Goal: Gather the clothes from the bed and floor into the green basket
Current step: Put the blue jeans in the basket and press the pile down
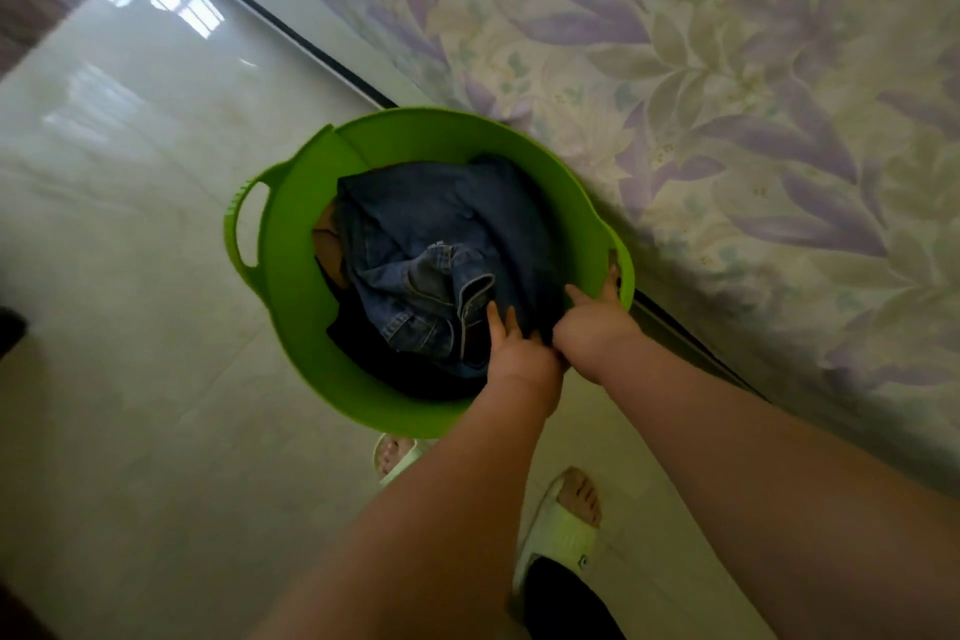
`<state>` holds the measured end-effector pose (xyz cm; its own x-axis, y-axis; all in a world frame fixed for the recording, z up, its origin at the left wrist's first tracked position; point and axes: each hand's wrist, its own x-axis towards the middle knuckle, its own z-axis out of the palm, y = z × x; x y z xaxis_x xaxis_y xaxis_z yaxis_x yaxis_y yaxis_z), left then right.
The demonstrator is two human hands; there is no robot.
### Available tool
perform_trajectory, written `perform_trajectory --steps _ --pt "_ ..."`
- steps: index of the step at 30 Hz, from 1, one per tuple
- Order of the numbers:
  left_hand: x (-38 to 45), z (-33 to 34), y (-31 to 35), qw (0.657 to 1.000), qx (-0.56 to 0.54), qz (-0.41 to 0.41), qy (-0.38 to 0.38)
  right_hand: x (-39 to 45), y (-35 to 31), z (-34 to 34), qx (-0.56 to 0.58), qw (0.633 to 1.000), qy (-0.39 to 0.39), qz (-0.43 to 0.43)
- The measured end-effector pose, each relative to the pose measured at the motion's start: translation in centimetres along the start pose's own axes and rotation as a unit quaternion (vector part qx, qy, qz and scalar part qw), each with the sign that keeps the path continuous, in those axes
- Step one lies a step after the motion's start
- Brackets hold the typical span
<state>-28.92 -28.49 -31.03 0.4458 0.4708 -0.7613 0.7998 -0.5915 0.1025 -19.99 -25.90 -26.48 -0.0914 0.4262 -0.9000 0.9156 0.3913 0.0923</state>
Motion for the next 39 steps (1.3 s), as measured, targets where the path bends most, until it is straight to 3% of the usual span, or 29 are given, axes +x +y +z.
perform_trajectory --steps 13,19,26,29,32,39 --pt "-2.4 -0.1 -22.3 0.994 -0.028 -0.091 0.051 7.9 -12.0 -16.5 0.059 0.993 0.103 -0.013" --pt "-2.4 -1.0 -32.4 0.983 -0.047 -0.178 0.022 11.6 -16.8 -24.8 0.049 0.989 0.137 -0.014" --pt "1.9 -0.3 -41.5 0.952 -0.153 -0.263 0.019 16.6 -18.4 -32.3 0.022 0.988 0.154 -0.011" --pt "1.5 -3.7 -43.8 0.955 -0.139 -0.263 0.018 18.0 -18.5 -36.0 0.041 0.988 0.147 -0.009" --pt "1.2 -6.3 -46.5 0.964 -0.050 -0.259 -0.008 18.9 -19.0 -40.5 0.055 0.989 0.138 -0.015" --pt "2.4 -9.8 -54.5 0.935 0.009 -0.352 -0.032 22.7 -20.9 -49.2 0.083 0.985 0.150 -0.025"
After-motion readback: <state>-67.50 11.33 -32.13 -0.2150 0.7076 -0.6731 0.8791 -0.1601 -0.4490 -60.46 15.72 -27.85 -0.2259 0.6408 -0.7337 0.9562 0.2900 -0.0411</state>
